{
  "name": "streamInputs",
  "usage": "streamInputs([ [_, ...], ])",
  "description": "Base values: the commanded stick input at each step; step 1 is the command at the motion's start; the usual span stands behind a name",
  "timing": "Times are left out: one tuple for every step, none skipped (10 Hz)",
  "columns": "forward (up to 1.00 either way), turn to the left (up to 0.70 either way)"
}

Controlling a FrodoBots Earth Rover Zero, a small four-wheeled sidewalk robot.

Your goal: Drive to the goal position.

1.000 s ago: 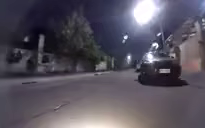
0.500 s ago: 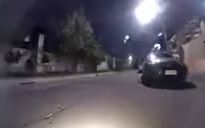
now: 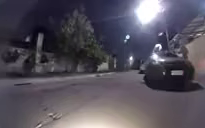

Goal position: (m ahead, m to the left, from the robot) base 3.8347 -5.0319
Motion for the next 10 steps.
streamInputs([
  [0.50,0.00],
  [0.50,0.00],
  [0.50,0.00],
  [0.50,0.00],
  [0.50,0.00],
  [0.50,0.00],
  [0.50,-0.02],
  [0.50,-0.32],
  [0.50,-0.50],
  [0.50,-0.50],
])
